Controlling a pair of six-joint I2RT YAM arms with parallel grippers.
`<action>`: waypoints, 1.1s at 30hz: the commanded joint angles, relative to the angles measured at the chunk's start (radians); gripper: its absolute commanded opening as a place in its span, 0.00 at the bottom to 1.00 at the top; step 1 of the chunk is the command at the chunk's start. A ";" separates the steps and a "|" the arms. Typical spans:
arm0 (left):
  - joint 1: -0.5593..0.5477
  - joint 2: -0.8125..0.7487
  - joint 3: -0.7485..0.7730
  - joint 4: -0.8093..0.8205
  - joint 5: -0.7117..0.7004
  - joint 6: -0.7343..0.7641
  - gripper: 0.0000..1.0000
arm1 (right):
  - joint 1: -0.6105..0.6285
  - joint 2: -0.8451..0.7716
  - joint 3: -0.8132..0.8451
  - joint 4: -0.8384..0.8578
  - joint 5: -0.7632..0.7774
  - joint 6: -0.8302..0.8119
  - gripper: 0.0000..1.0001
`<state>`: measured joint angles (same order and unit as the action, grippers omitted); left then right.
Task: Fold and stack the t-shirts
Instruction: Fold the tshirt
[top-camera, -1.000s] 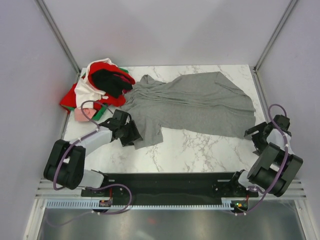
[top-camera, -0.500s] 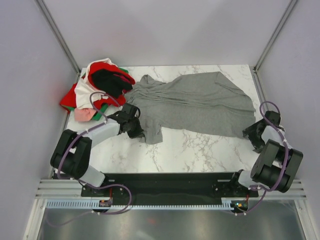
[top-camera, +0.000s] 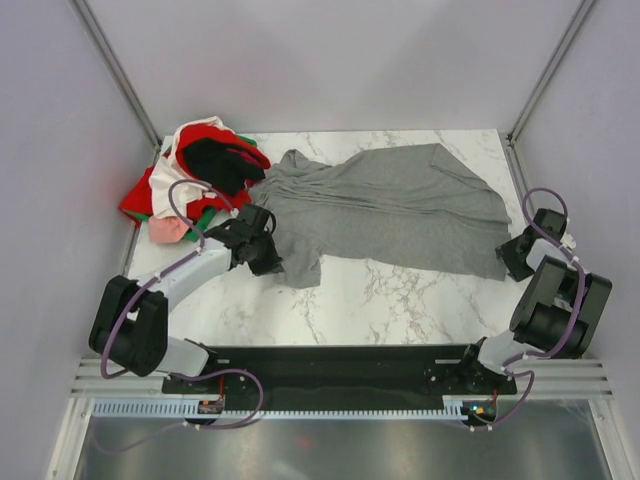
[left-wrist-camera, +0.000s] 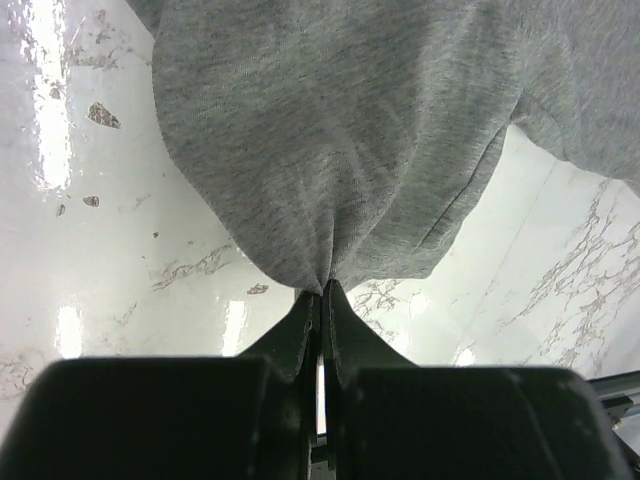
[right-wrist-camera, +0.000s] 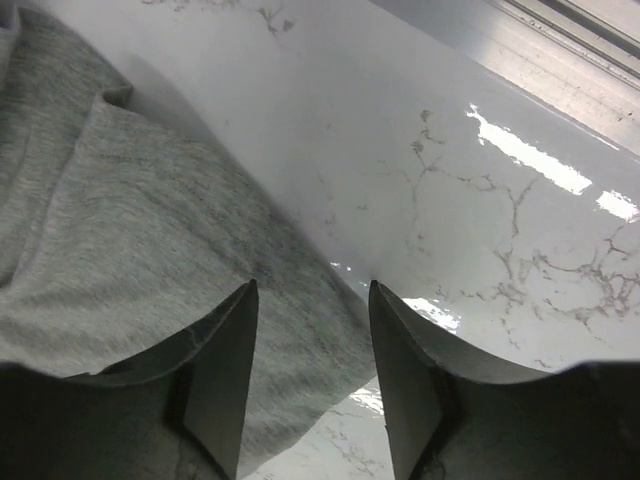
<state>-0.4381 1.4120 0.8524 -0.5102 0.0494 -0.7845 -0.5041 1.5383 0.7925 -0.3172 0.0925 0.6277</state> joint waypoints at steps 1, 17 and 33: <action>0.001 -0.041 0.028 -0.025 -0.031 -0.009 0.02 | 0.001 -0.023 -0.071 -0.017 -0.030 -0.008 0.60; 0.009 -0.088 0.016 -0.045 -0.046 0.007 0.02 | 0.004 -0.070 -0.091 -0.045 -0.088 -0.020 0.44; 0.010 -0.399 0.192 -0.378 -0.020 -0.082 0.02 | -0.016 -0.409 0.174 -0.397 -0.171 0.027 0.00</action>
<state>-0.4324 1.0962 0.9676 -0.7471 0.0334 -0.8177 -0.5041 1.2285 0.8501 -0.6037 -0.0692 0.6201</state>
